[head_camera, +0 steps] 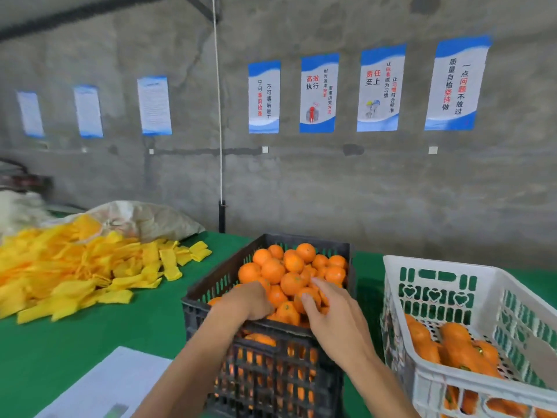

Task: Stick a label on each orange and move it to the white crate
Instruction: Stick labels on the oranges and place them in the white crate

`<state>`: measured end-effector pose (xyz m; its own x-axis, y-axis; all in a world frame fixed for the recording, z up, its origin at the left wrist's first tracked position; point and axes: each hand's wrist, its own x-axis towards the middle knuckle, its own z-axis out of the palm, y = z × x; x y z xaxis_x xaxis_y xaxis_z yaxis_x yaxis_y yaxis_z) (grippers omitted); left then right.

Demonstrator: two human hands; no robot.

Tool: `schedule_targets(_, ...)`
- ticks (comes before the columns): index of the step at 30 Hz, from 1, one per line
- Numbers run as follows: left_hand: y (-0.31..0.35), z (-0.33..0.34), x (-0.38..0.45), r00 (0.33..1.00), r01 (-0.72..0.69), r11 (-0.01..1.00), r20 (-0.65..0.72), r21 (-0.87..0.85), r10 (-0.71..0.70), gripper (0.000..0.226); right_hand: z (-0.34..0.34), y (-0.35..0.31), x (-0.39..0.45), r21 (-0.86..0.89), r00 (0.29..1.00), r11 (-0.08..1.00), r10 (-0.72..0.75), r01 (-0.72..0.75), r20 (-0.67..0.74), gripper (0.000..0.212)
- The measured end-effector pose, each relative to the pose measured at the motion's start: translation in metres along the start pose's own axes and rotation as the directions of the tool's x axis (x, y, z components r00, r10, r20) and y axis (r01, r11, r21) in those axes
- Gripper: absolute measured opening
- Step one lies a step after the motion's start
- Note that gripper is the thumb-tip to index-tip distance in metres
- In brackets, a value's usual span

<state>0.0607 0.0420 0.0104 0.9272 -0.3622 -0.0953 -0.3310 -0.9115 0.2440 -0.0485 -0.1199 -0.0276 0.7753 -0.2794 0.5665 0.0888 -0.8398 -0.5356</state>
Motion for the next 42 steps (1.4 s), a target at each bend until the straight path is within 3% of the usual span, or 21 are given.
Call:
schedule_targets(3, -0.026, -0.016, 0.016, 0.987, 0.098, 0.992, 0.121, 0.076, -0.106, 0.037, 0.009, -0.002, 0.004, -0.055, 0.998, 0.998, 0.036, -0.033, 0.057, 0.053)
schedule_targets(6, -0.028, -0.014, 0.032, 0.96, 0.072, 0.974, 0.248, 0.216, -0.126, 0.053, 0.01, 0.0, 0.005, -0.056, 0.997, 0.997, 0.056, -0.053, 0.053, 0.053)
schedule_targets(10, -0.027, -0.007, 0.047, 0.962, 0.031, 0.965, 0.254, 0.261, -0.1, 0.063, 0.01, 0.001, 0.004, -0.028, 0.998, 0.998, 0.055, -0.054, 0.04, 0.052)
schedule_targets(12, -0.028, -0.008, 0.041, 0.989, 0.005, 0.986, 0.148, 0.167, -0.03, 0.07, 0.009, 0.001, 0.003, -0.001, 0.998, 0.999, 0.054, -0.054, 0.045, 0.051)
schedule_targets(14, -0.025, -0.013, 0.028, 0.991, -0.091, 0.996, -0.104, -0.002, 0.09, 0.079, 0.006, 0.001, 0.003, 0.065, 0.999, 0.997, 0.041, -0.043, 0.035, 0.051)
schedule_targets(16, -0.014, -0.014, 0.007, 0.916, -0.317, 0.915, -0.332, -0.249, 0.226, 0.076, 0.001, -0.001, 0.001, 0.176, 1.0, 0.984, 0.007, -0.01, 0.018, 0.052)
schedule_targets(18, 0.005, -0.004, -0.021, 0.807, -0.542, 0.751, -0.484, -0.378, 0.338, 0.066, -0.008, -0.002, -0.006, 0.28, 1.0, 0.959, -0.029, 0.031, -0.009, 0.054)
schedule_targets(22, 0.046, 0.041, -0.067, 0.654, -0.723, 0.555, -0.667, -0.411, 0.358, 0.062, -0.036, 0.012, -0.044, 0.389, 0.987, 0.917, -0.031, 0.091, -0.157, 0.051)
schedule_targets(26, 0.08, 0.102, -0.092, 0.526, -0.796, 0.533, -0.765, -0.289, 0.372, 0.067, -0.051, 0.045, -0.101, 0.409, 0.979, 0.911, 0.032, 0.055, -0.203, 0.047)
schedule_targets(28, 0.09, 0.134, -0.098, 0.578, -0.785, 0.506, -0.717, -0.358, 0.39, 0.067, -0.052, 0.065, -0.129, 0.396, 0.978, 0.918, 0.096, -0.016, -0.184, 0.05)
schedule_targets(31, 0.096, 0.188, -0.099, 0.738, -0.674, 0.493, -0.529, -0.55, 0.419, 0.065, -0.047, 0.103, -0.166, 0.347, 0.973, 0.92, 0.221, -0.183, -0.072, 0.053)
schedule_targets(33, 0.096, 0.221, -0.097, 0.809, -0.584, 0.513, -0.399, -0.63, 0.431, 0.064, -0.042, 0.124, -0.187, 0.304, 0.961, 0.913, 0.276, -0.271, 0.026, 0.054)
schedule_targets(38, 0.087, 0.288, -0.098, 0.907, -0.373, 0.55, -0.169, -0.747, 0.386, 0.061, -0.039, 0.152, -0.234, 0.105, 0.925, 0.939, 0.296, -0.327, 0.237, 0.052)
schedule_targets(42, 0.079, 0.313, -0.095, 0.94, -0.281, 0.523, -0.123, -0.805, 0.317, 0.067, -0.041, 0.163, -0.271, 0.027, 0.861, 0.957, 0.249, -0.29, 0.444, 0.068)
